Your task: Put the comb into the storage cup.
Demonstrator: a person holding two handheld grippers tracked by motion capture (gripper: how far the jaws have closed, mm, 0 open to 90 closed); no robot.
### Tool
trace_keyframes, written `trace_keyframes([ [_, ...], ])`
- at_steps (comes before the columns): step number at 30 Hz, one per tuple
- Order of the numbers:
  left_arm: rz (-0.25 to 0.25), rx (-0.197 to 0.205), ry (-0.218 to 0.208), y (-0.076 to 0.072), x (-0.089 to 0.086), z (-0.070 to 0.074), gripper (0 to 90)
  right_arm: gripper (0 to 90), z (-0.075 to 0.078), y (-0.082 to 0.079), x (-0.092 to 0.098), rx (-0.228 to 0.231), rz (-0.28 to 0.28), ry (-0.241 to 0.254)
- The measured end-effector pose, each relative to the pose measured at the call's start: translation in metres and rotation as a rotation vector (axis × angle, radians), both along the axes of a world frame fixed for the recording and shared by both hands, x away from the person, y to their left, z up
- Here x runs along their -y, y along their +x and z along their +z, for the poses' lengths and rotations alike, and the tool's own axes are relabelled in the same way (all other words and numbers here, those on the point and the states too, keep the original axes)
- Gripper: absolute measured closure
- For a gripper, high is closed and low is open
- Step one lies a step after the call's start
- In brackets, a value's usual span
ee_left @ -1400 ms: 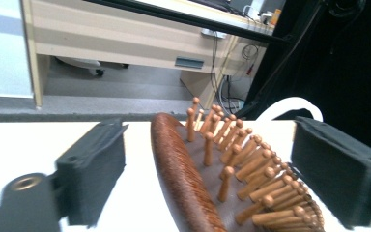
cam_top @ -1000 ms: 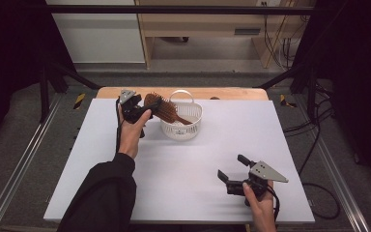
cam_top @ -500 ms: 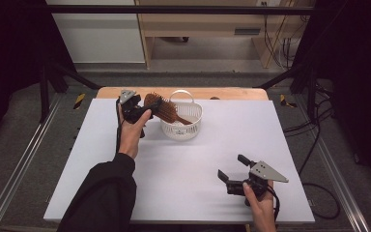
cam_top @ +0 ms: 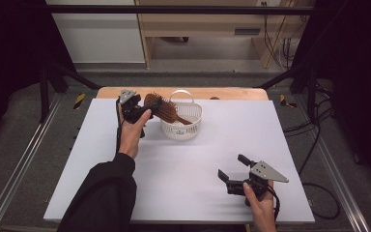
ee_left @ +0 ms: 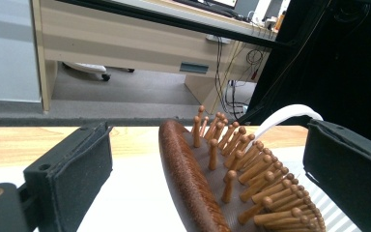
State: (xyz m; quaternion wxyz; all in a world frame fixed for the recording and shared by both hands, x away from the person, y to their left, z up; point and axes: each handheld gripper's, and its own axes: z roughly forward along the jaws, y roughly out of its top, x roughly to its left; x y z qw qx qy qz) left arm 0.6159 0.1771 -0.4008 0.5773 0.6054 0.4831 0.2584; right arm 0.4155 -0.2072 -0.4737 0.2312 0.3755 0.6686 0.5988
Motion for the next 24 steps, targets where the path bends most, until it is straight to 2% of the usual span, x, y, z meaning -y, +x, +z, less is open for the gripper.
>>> trace_keyframes([
  [24, 0.007, 0.047, -0.009, -0.0067, -0.0034, 0.0093, 3.0, 2.4, 0.0002, -0.0002, -0.0002, 0.0, 0.0, 0.002],
])
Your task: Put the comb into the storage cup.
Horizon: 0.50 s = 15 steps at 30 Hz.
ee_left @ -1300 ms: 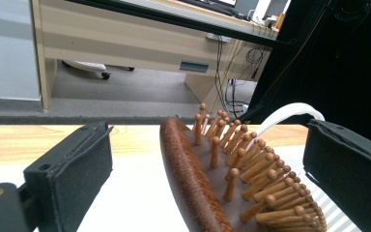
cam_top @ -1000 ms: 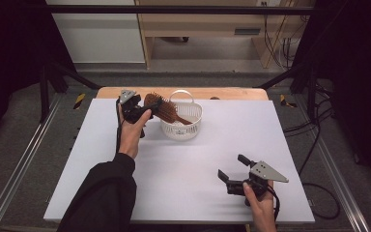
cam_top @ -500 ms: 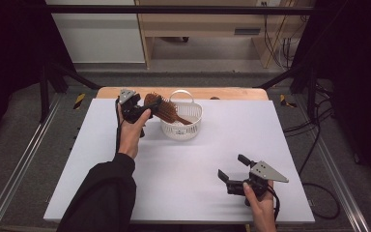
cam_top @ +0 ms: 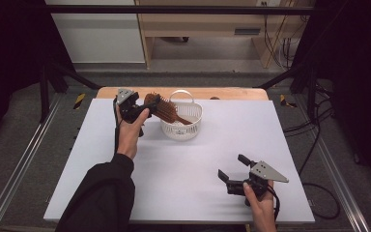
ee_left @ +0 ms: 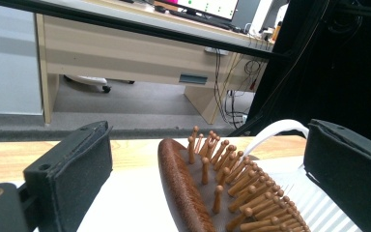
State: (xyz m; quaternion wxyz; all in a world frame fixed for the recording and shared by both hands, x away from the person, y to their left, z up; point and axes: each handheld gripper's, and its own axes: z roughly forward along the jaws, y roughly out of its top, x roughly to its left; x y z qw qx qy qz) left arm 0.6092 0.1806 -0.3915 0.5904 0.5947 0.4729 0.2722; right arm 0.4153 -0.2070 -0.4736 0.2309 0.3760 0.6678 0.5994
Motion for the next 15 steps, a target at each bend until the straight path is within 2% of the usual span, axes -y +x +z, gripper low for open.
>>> trace_keyframes([
  [7, 0.0, 0.007, -0.002, -0.0022, -0.0012, 0.002, 3.0, 2.3, 0.0001, -0.0001, 0.0, 0.0, 0.0, 0.0],
  [15, -0.003, 0.024, 0.017, -0.0065, -0.0031, 0.0058, 3.0, 2.3, 0.0002, -0.0002, -0.0003, 0.0, 0.0, 0.0],
])
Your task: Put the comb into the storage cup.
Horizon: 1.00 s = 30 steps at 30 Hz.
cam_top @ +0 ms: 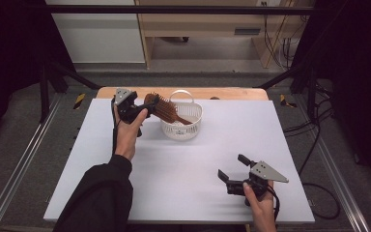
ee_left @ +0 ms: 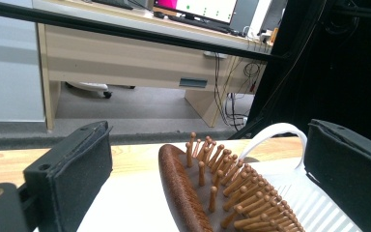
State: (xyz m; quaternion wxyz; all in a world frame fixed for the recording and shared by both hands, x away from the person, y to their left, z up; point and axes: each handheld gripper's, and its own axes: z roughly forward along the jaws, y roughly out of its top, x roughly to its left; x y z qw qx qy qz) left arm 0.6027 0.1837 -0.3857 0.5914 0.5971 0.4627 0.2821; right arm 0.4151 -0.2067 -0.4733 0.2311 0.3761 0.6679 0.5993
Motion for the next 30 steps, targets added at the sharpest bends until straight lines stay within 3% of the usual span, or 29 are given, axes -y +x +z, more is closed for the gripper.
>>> trace_keyframes([
  [17, -0.008, 0.031, 0.021, -0.009, -0.005, 0.01, 2.5, 2.3, 0.0, -0.001, -0.001, 0.003, 0.001, -0.003],
  [30, -0.018, 0.058, 0.072, -0.019, -0.005, 0.018, 2.4, 2.3, 0.0, -0.001, -0.001, 0.005, 0.002, -0.003],
])
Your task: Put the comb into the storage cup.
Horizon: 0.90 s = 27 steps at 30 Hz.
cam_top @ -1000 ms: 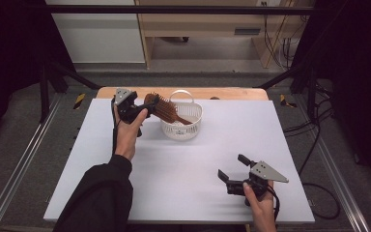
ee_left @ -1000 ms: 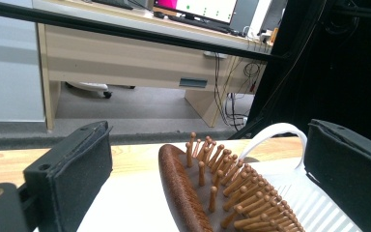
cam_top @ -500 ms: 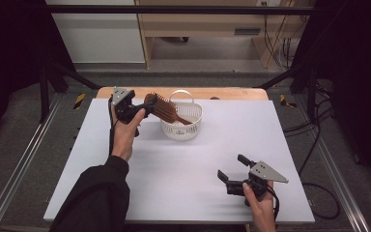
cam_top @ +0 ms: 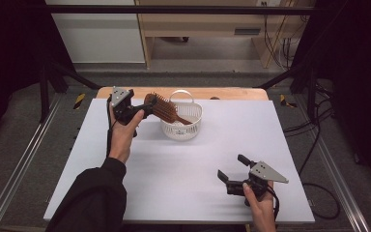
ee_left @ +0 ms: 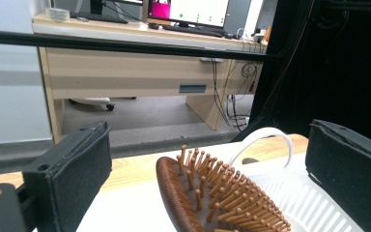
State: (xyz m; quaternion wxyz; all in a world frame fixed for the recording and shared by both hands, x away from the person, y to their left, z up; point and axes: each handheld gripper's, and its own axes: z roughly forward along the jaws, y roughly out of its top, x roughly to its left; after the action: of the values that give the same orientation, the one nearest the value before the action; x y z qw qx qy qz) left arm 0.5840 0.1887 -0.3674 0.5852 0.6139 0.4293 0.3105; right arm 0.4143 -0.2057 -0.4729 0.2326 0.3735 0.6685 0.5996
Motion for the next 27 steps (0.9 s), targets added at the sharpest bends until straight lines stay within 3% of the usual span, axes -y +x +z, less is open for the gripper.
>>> trace_keyframes([
  [12, -0.01, -0.001, 0.012, -0.013, -0.008, 0.005, 2.3, 2.2, 0.0, 0.0, -0.001, 0.006, 0.003, -0.003],
  [27, -0.005, 0.015, 0.028, -0.034, -0.03, 0.016, 2.3, 2.2, 0.001, 0.0, -0.002, 0.006, 0.006, -0.005],
])
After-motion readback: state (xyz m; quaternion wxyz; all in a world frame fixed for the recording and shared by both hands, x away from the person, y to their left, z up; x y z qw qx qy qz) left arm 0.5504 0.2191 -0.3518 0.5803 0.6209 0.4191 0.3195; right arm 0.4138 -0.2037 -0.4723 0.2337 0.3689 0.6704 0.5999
